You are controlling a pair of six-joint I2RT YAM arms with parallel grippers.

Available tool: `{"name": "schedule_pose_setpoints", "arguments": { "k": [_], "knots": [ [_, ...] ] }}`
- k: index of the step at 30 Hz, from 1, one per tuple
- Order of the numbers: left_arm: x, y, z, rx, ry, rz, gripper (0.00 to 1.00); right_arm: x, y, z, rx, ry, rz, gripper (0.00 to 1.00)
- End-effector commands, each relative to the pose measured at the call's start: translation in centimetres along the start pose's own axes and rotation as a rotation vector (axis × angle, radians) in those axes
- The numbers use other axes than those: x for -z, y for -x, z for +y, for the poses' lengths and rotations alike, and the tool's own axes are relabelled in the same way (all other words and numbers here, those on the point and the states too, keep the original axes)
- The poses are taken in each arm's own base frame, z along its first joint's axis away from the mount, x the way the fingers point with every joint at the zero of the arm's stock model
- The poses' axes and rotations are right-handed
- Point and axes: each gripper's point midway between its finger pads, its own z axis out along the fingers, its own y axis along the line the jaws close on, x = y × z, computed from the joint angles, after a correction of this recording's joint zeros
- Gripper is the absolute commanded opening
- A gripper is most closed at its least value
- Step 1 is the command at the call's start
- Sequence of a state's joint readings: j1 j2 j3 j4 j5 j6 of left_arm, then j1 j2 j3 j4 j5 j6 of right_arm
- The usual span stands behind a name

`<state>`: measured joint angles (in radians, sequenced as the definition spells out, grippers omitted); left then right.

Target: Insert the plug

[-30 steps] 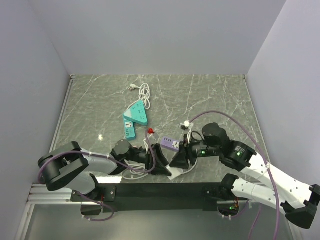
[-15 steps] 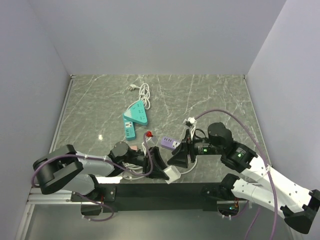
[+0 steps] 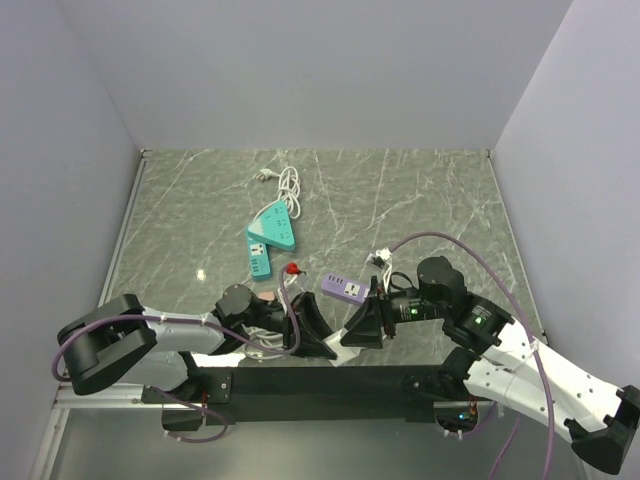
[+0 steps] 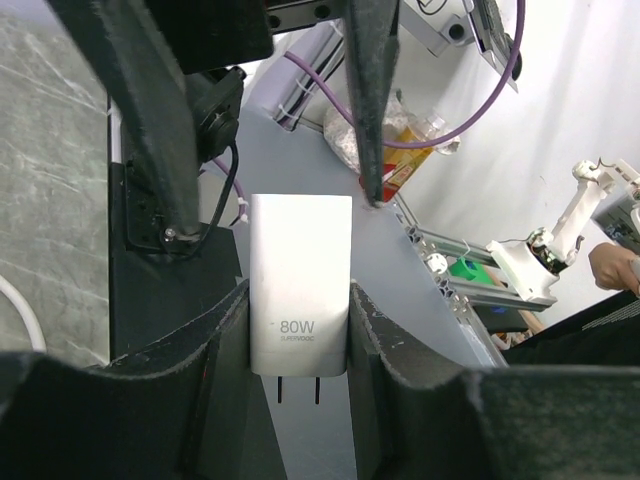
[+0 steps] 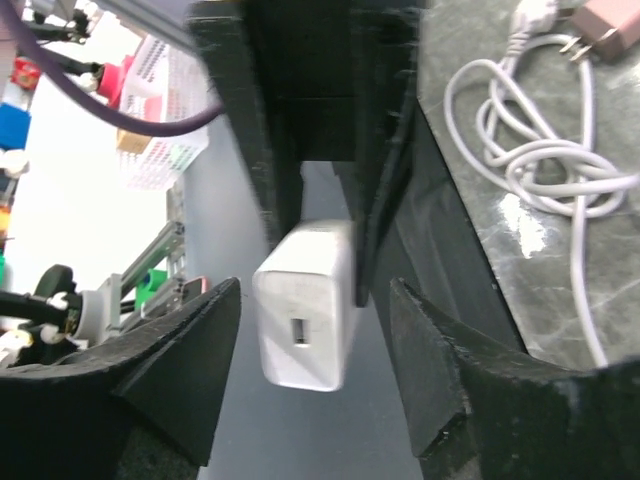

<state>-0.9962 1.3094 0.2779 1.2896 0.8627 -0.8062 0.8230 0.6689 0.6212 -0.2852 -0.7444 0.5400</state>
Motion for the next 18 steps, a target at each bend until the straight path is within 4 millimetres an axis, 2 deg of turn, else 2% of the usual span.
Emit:
{"name": "schedule_pose_setpoints", "arguments": {
  "k": [1, 18],
  "knots": [
    [-0.3, 5.2, -4.7, -0.31, -0.189, -0.196, 0.0, 0.3, 0.2, 1.8, 0.036, 0.075, -0.014, 0.67],
    [-0.6, 5.5, -4.7, -0.308, -0.194, -0.202, 0.0, -1.2, -2.1, 2.0, 0.004, 0.111, 0.064, 0.58]
  ]
}}
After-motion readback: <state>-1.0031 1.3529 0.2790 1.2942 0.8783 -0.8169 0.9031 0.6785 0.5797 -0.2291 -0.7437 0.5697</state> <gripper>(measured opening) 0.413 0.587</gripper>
